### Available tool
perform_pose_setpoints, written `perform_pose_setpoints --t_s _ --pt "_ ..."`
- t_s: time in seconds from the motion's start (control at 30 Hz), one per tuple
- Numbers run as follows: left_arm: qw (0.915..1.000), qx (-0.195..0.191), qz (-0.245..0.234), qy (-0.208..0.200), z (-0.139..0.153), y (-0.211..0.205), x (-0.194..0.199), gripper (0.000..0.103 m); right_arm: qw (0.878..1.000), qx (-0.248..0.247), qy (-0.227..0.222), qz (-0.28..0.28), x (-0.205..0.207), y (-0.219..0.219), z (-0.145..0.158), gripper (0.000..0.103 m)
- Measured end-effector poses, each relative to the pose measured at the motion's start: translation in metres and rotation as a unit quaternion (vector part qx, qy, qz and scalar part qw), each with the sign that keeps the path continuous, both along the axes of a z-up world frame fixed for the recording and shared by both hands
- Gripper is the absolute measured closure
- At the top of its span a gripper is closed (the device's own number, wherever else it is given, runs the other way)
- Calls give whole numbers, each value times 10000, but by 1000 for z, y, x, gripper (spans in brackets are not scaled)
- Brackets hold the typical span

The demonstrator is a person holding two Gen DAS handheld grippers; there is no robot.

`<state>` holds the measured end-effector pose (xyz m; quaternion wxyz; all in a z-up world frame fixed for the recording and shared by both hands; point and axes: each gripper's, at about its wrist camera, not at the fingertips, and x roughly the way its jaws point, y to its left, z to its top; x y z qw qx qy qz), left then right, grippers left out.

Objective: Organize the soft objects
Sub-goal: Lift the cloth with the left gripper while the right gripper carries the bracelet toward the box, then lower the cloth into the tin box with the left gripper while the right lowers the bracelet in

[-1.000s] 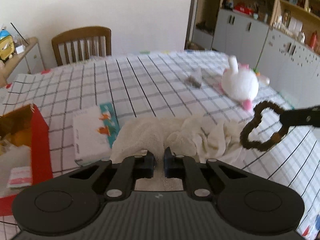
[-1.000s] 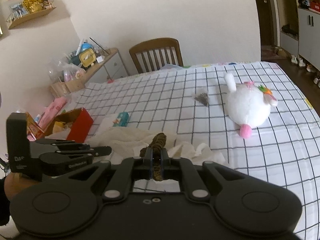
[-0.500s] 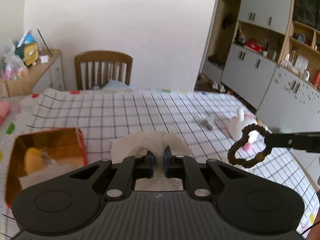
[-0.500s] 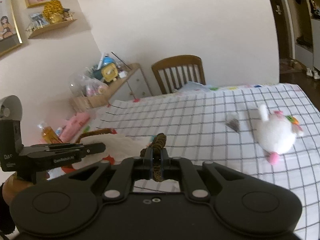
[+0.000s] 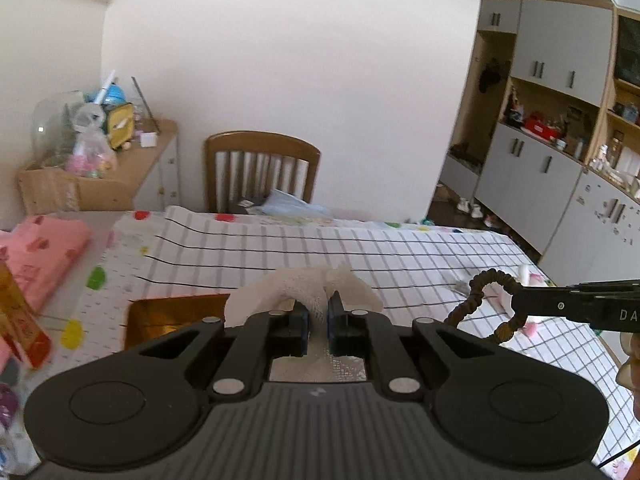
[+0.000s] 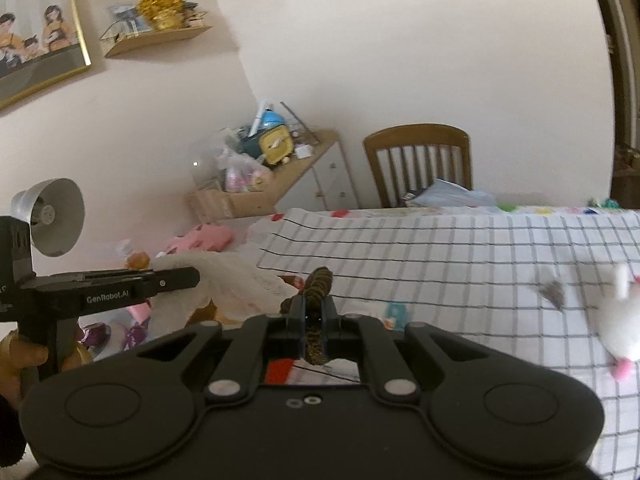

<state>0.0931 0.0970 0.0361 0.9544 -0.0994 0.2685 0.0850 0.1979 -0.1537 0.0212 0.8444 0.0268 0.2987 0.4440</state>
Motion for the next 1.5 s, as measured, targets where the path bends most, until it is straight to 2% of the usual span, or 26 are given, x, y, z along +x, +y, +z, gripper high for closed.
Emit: perform_pose_setpoints --t_s 0.37,0.6,0.8,1.17,1.37,1.5 --pt "9994 204 287 69 1 55 -17 94 9991 -110 -46 395 -10 81 -3 96" --pt "9989 167 157 398 -29 80 -7 94 9978 -426 99 492 -8 131 -29 96" --pt "9976 -59 19 697 -58 95 7 94 9955 -805 105 496 -6 165 -50 96" --pt "9917 -199 -233 1249 -108 103 33 94 9890 -1389 133 492 -3 199 -88 96" --pt "9884 -275 -299 1461 -125 102 42 94 9857 -1587 136 549 -5 205 -102 96" --pt "9855 -465 -369 1587 -130 99 43 94 9838 -1681 166 598 -7 206 -109 96"
